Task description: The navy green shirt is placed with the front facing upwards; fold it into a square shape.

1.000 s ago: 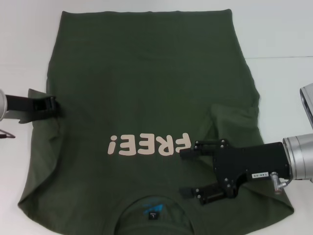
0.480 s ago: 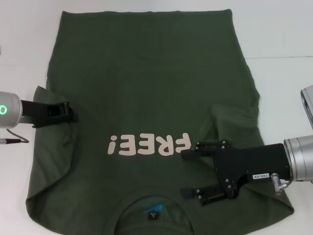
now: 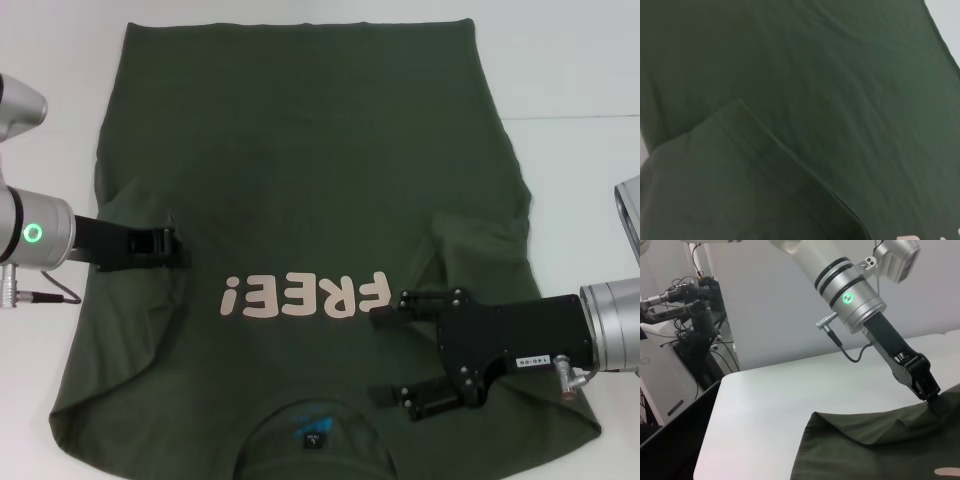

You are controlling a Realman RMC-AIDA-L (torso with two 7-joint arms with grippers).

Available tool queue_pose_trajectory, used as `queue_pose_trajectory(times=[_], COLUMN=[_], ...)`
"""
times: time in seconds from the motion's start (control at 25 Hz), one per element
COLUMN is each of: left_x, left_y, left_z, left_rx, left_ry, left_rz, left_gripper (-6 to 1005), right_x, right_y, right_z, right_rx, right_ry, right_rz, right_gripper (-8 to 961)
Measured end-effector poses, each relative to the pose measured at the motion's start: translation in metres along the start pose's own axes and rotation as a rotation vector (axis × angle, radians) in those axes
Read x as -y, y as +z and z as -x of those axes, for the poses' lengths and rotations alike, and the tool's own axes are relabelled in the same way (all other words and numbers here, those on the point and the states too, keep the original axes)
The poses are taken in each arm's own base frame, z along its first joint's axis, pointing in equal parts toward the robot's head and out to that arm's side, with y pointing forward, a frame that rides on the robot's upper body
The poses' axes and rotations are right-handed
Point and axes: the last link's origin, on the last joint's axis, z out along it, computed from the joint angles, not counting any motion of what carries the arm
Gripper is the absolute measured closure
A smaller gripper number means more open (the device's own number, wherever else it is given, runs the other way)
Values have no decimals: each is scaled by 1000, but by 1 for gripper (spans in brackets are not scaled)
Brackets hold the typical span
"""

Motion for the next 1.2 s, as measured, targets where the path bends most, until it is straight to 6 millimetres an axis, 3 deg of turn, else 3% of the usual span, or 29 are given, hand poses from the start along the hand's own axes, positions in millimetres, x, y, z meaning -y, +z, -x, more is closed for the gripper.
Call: queue_pose_trajectory(times=[0.68, 1.0, 1.2], left_x=[9, 3, 0], left_y=[2, -9, -15], left_z=[8, 3, 7], left_rx=[2, -17, -64], left_ry=[-105, -86, 42], left_rz=[29, 111, 200], left_gripper=[824, 573, 427], right_x=[0, 4, 13], right_y=[1, -4, -17], right_z=[0, 6, 20], right_rx=[2, 26, 11], right_ry=[-3, -1, 76], right_rz=[5, -26, -71], right_gripper=[26, 27, 28])
